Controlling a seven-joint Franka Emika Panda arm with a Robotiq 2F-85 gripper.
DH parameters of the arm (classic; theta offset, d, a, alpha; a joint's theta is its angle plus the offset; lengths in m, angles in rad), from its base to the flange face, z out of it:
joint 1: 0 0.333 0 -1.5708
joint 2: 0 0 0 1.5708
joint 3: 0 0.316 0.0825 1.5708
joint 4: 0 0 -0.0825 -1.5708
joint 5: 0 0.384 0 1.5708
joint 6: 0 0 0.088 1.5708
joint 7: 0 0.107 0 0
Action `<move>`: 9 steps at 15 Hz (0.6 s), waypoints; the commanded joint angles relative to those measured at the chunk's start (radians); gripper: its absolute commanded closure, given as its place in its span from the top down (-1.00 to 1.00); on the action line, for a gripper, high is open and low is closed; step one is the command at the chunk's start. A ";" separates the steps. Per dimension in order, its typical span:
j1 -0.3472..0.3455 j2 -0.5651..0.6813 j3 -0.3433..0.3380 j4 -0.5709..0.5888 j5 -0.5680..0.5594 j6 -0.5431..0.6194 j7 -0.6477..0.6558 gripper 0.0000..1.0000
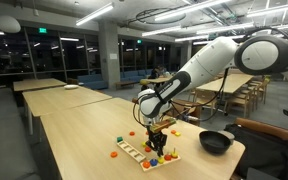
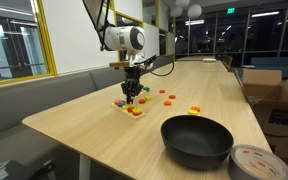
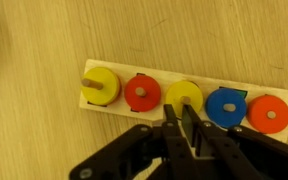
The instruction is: Place the yellow ring at the front of the table on the wooden board, remove the yellow ring on the right from the wooden board
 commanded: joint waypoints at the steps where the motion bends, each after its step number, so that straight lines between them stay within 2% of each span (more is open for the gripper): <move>1: -0.010 -0.033 -0.022 0.002 0.018 -0.031 -0.041 -0.94; 2: -0.017 -0.060 -0.027 -0.023 0.020 -0.022 -0.049 -0.99; 3: -0.023 -0.078 -0.032 -0.038 0.021 -0.017 -0.056 -0.90; 6: -0.042 -0.150 -0.046 -0.098 0.020 0.003 -0.076 -0.84; 9: -0.049 -0.209 -0.052 -0.152 0.013 0.012 -0.087 -0.89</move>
